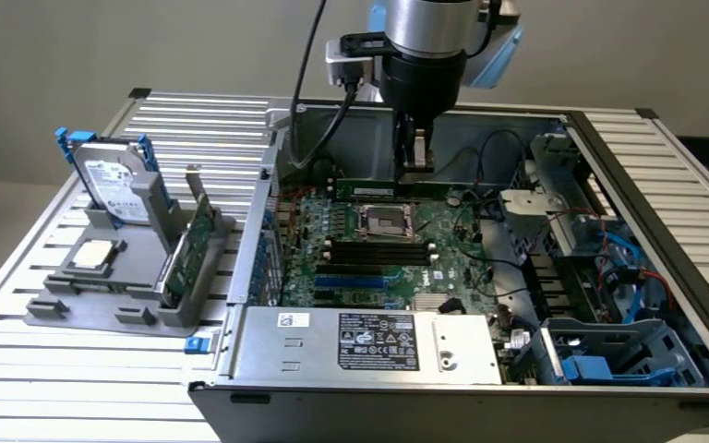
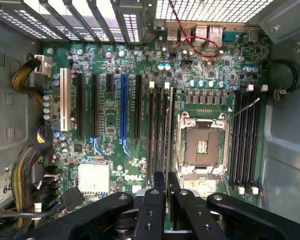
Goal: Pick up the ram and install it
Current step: 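Insert the ram into the slot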
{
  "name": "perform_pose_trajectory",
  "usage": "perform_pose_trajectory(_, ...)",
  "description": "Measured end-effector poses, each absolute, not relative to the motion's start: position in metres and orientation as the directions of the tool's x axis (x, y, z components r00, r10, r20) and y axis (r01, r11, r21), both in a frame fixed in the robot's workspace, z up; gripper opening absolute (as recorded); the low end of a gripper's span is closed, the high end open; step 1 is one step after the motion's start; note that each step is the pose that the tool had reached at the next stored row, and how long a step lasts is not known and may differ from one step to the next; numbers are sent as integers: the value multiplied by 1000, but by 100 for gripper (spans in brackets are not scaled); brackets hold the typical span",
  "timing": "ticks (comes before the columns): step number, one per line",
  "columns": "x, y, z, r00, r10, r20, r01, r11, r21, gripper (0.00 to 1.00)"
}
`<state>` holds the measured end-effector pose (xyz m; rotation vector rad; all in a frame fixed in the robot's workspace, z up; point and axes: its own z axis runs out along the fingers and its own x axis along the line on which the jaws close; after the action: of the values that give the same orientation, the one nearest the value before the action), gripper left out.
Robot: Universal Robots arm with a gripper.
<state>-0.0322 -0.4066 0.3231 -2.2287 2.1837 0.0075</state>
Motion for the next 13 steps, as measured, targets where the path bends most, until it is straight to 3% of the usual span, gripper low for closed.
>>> perform_pose_trajectory(13, -33, -406, 314, 23, -1000, -18, -1000, -23, -12, 14)
